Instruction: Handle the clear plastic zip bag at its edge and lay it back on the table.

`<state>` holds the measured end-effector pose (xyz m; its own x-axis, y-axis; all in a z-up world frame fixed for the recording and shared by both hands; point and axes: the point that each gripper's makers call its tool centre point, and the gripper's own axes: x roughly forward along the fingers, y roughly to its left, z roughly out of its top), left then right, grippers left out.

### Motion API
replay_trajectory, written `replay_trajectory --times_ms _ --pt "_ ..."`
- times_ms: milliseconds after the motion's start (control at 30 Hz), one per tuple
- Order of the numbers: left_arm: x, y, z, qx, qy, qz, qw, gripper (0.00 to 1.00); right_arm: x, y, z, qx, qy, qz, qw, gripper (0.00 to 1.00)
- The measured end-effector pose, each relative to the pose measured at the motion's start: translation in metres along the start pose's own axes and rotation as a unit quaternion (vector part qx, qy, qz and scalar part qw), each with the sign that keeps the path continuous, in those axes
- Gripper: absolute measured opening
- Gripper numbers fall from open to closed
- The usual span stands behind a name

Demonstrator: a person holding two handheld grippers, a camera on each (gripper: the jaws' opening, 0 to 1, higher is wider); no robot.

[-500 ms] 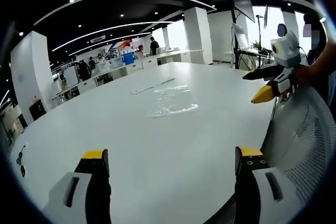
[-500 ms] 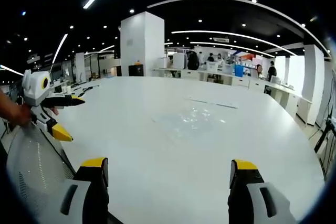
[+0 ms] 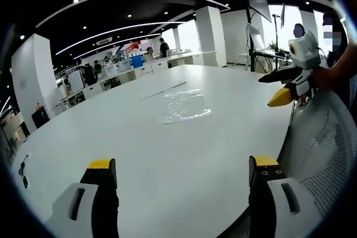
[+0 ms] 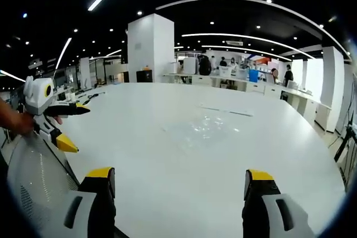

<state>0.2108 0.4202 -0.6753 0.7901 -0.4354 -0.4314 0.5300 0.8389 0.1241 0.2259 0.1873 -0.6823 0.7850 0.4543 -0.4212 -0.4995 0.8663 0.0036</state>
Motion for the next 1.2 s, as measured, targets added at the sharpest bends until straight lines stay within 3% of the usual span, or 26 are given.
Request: replay_trajectory --times_ms 433,533,833,1200 --pt "0.004 -0.006 -0.007 0.003 0.012 -0.02 0.9997 0.99 0.0 -0.001 0.0 -0.003 0.003 -0.003 1.0 0.97" --pt "0.004 -0.011 -0.008 0.005 0.019 -0.03 0.9993 0.98 0.002 0.0 -0.008 -0.011 0.025 0.0 0.9996 0.97" --pt "0.007 -0.017 -0.018 0.015 0.054 -0.056 0.9969 0.99 0.006 0.006 -0.013 -0.013 0.049 0.024 0.9984 0.97" --pt "0.016 -0.019 -0.008 0.024 0.06 -0.072 0.9953 0.99 0.019 0.006 0.001 -0.053 0.063 0.049 0.9954 0.92"
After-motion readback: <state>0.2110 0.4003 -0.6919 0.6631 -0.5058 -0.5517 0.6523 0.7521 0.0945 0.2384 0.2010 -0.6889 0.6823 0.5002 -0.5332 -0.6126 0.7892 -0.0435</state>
